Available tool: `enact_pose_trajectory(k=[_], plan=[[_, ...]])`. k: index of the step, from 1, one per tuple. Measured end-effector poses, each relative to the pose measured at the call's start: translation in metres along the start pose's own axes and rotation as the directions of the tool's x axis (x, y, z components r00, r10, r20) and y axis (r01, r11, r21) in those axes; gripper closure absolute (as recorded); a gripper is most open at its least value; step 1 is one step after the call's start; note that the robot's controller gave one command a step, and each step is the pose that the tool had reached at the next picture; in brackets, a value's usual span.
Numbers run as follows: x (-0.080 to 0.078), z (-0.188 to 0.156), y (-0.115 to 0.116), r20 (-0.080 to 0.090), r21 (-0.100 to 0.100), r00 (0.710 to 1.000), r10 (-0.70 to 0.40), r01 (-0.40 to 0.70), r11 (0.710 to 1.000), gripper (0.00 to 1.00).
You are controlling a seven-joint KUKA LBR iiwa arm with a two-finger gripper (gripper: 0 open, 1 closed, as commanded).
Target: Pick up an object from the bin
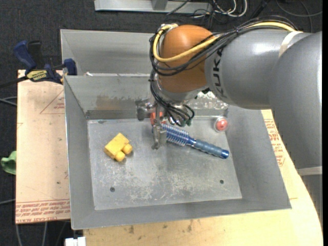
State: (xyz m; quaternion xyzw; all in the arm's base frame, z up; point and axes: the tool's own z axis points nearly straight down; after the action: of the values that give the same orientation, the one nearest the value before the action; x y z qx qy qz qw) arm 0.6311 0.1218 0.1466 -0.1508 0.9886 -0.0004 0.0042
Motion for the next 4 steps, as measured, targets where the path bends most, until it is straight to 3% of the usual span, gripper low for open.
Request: enact_pose_trajectory(k=[1, 2, 3, 4], plan=[[-0.031, 0.079, 0.077, -0.006, -0.008, 0.95, -0.313, 0.313, 0.95, 0.0], [-0.059, 0.037, 0.11, 0.002, -0.004, 0.87, -0.494, 0.494, 0.87, 0.0], [-0.027, 0.078, 0.095, -0.003, -0.01, 0.594, -0.804, 0.804, 0.594, 0.0], [-0.029, 0.074, 0.096, 0.002, -0.006, 0.595, -0.803, 0.803, 0.595, 1.0]])
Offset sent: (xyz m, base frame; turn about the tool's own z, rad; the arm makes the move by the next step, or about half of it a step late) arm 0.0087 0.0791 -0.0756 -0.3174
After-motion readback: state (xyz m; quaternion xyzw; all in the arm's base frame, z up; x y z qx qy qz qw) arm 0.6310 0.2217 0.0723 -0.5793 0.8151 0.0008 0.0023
